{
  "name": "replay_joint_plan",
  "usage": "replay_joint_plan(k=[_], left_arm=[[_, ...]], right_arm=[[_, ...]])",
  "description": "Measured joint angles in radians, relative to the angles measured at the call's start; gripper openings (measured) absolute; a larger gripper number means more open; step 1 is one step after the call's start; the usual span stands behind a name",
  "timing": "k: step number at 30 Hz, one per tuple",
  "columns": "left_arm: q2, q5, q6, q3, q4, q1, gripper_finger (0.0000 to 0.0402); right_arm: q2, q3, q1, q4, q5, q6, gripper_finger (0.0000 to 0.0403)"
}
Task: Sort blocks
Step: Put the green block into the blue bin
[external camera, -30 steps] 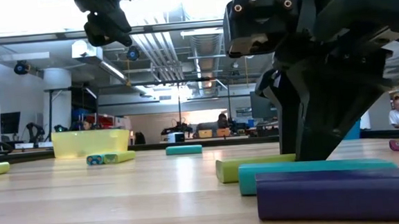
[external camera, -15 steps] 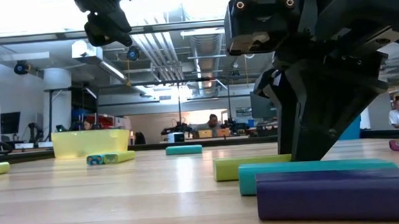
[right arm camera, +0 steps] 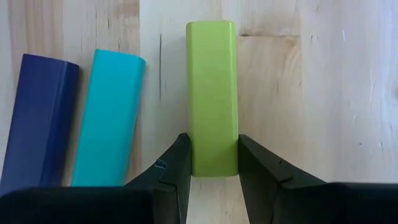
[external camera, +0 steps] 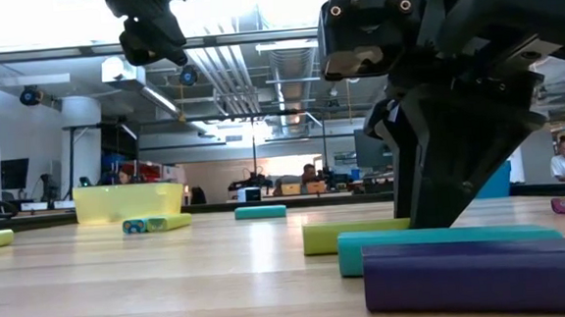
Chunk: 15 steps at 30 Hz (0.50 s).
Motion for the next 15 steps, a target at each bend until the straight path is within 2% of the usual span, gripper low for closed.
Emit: replay_joint_plan(k=[7, 15], left_arm=[[-0.001, 0.0, 0.0, 0.0, 0.0, 0.0, 0.0097], [-0.009, -0.051, 0.004, 0.016, 0.0, 0.0, 0.0097]], right_arm=[[-0.02, -0.003, -0.002, -0.011, 0.0, 0.067, 0.0096], [-0.115, -0.004, -0.056, -0.07, -0.034, 0.279, 0.0095]])
